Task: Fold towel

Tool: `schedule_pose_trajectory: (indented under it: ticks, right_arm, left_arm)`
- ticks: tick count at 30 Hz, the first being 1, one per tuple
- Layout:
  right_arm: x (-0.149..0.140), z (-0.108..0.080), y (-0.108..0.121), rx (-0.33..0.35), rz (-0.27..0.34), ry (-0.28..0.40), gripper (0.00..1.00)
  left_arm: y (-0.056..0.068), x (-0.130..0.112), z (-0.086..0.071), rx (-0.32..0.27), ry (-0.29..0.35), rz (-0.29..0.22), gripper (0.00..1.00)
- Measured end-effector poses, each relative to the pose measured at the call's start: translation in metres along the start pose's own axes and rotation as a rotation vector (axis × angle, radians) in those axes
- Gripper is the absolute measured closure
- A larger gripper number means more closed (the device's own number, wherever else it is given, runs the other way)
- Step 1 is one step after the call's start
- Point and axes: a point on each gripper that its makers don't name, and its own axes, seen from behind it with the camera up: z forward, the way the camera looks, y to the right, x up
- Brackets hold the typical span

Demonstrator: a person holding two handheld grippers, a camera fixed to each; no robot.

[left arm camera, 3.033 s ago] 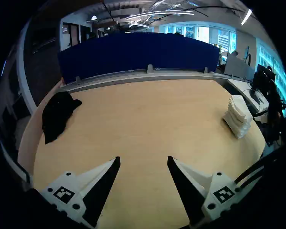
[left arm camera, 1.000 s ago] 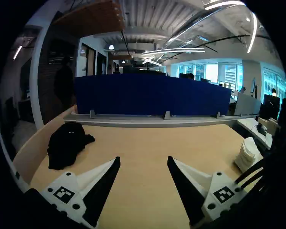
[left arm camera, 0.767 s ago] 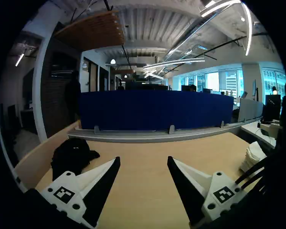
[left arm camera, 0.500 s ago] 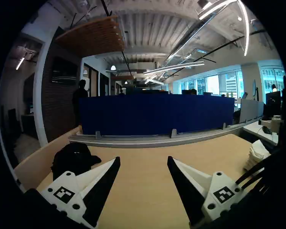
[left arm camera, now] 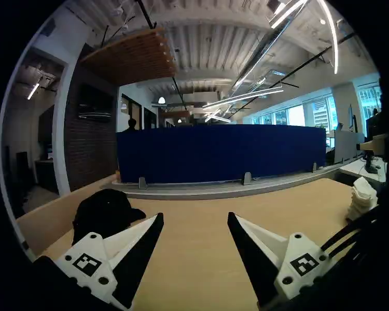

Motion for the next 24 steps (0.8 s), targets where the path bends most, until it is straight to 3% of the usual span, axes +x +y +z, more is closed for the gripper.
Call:
schedule_pose_trajectory:
  ticks: [6,14,24]
  right_arm:
    - [-0.008,0.009,-0.003,0.000,0.013,0.003,0.00]
    - [-0.026,0.019,-0.007,-0.008,0.018,-0.008,0.00]
    - [-0.040,0.025,-0.017,0.005,0.012,0.002,0.00]
  left_arm:
    - [-0.008,-0.024,0.000,0.014,0.014,0.000,0.09]
    - [-0.021,-0.051,0.002,0.022,0.042,-0.042,0.09]
    - [-0.027,-0.082,0.005,0.039,0.053,-0.047,0.09]
